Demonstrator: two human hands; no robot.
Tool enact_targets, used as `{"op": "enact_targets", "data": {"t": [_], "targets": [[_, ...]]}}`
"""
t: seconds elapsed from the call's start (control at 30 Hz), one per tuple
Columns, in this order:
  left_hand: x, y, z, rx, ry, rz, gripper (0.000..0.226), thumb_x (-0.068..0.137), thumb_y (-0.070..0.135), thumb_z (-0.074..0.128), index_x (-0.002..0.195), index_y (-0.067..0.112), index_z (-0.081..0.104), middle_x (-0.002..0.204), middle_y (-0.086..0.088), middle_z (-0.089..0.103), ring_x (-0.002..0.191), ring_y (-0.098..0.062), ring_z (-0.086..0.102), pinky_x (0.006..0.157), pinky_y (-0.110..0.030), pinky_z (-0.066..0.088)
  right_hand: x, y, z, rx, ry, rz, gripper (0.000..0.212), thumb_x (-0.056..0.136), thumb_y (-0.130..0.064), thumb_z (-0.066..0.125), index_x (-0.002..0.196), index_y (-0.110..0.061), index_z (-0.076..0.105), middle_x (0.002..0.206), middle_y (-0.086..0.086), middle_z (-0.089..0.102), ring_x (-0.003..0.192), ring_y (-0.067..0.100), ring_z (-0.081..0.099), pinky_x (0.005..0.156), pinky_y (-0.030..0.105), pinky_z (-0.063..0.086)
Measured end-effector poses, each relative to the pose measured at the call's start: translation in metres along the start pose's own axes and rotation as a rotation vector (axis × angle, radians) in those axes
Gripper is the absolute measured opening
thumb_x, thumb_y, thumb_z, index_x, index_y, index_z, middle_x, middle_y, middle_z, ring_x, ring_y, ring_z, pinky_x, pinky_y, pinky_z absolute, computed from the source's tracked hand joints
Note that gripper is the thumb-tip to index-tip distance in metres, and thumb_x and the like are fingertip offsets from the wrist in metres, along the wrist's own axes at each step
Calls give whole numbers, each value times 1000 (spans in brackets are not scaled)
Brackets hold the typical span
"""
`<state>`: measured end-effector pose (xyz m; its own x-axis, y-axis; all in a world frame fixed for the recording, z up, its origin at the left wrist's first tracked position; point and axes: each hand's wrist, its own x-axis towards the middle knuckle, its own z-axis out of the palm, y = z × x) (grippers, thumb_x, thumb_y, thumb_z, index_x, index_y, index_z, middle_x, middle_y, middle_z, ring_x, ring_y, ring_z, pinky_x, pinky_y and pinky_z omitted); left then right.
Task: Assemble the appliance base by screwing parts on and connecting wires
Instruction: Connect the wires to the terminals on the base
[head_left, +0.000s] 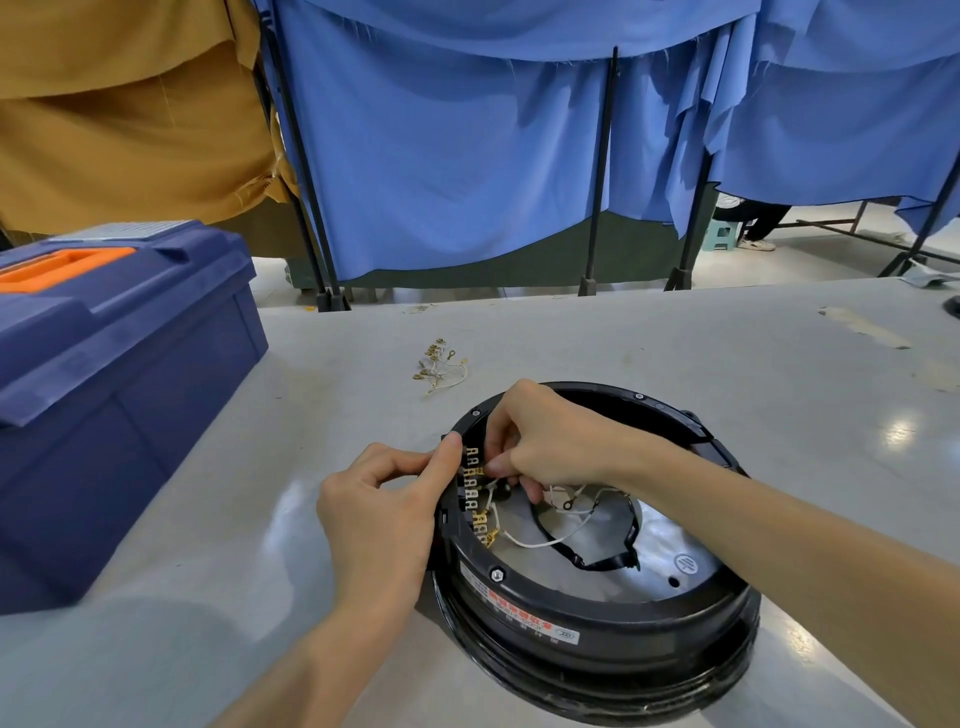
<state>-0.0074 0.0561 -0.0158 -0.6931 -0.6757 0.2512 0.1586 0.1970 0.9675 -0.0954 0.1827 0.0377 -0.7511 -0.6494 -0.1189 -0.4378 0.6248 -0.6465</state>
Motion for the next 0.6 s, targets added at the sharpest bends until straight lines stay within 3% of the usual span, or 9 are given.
{"op": "enact_targets", "data": {"t": [0.1,0.3,0.4,0.6], "targets": [[-1,-1,1,11,1,27,21,71,33,84,55,25,73,63,8,67,59,-6,61,64,-31,46,0,-2,2,11,-2,28,17,90,-3,62,74,-7,62,49,10,61,40,14,50,44,15,40],[-4,-3,1,-3,10,38,24,74,32,82,54,24,72,64,7,65,68,-14,62,72,-37,49,2,-8,3,128,-22,114,16,89,7,53,74,4,58,59,19,59,32,11,52,38,18,40],[-4,-3,1,0,10,49,27,75,30,81,52,21,70,63,7,65,67,-15,61,73,-40,49,5,-10,5,160,2,157,26,86,11,51,63,1,53,53,15,56,32,13,52,37,18,38],[-4,-3,3,-4,14,54,30,77,28,80,51,19,69,63,7,63,68,-17,60,74,-42,48,8,-13,8,200,44,219,22,85,12,49,66,1,54,34,0,51,28,10,47,36,19,33]]}}
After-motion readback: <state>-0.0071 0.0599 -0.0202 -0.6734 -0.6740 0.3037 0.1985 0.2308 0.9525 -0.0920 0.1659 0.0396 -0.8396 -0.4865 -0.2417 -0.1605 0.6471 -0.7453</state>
